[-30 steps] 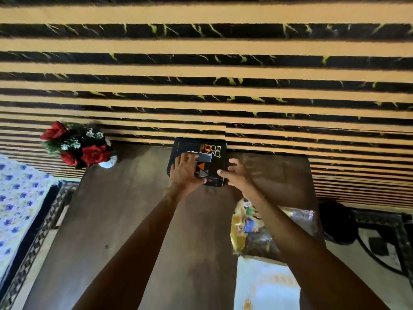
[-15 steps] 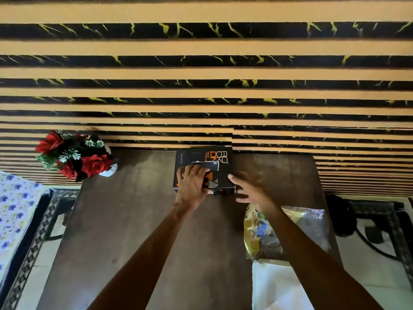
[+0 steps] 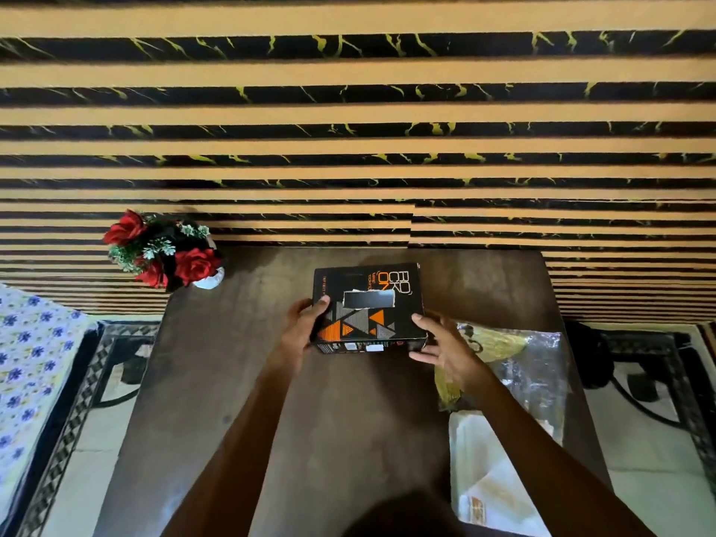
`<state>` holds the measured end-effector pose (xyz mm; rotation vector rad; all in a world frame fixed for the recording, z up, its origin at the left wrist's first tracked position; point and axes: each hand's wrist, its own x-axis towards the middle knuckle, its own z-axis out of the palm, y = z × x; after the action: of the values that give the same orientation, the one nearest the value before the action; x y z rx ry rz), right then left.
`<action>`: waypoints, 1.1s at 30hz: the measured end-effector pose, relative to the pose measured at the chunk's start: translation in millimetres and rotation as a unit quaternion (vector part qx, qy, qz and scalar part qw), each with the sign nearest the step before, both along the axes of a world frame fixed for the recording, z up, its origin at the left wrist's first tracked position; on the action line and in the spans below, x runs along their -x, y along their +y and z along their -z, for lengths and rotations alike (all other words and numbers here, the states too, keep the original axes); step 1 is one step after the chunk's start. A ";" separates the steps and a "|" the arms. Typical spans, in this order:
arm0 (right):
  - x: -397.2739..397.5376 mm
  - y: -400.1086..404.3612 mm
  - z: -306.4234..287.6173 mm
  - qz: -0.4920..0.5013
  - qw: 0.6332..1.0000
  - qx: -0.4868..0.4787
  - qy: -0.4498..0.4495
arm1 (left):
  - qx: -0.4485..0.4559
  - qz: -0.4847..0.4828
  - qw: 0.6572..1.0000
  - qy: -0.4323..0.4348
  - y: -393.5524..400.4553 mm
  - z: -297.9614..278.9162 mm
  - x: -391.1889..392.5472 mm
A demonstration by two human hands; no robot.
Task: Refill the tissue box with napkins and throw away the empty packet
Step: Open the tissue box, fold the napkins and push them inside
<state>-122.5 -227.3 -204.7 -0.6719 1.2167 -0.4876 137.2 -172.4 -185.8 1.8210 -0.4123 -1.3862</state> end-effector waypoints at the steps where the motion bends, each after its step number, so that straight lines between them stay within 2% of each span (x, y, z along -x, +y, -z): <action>1: 2.0 4.4 -0.5 -0.002 1.000 -0.002 -0.002 | -0.011 0.024 0.999 0.043 6.5 -3.6 -5.2; 8: 18.5 40.4 -20.1 -0.062 0.998 -0.018 -0.028 | 0.005 0.095 0.992 0.077 50.8 -2.4 -15.4; 14: 28.0 68.2 -31.9 -0.202 0.979 0.032 -0.001 | 0.003 0.099 0.989 0.107 84.9 2.7 -8.6; 17: 23.2 85.3 -38.5 -0.274 0.957 0.088 0.042 | -0.021 0.099 0.986 0.129 101.8 5.0 -8.3; 23: 15.9 103.1 -41.1 -0.326 0.902 0.223 0.173 | -0.077 0.081 0.982 0.154 125.6 11.2 -9.8; 27: 10.7 107.6 -42.1 -0.308 0.887 0.281 0.200 | -0.083 0.062 0.984 0.145 132.0 11.1 -9.3; 31: 3.6 109.8 -31.7 -0.248 0.897 0.288 0.224 | -0.041 -0.069 0.978 0.194 131.5 8.3 4.8; 33: -0.8 112.9 -26.0 -0.229 0.895 0.298 0.242 | -0.044 -0.100 0.979 0.173 131.7 1.0 21.8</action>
<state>-121.6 -114.4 -178.7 -1.6420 1.3106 -0.2926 115.4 -40.7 -186.8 1.5969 0.0125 -1.5593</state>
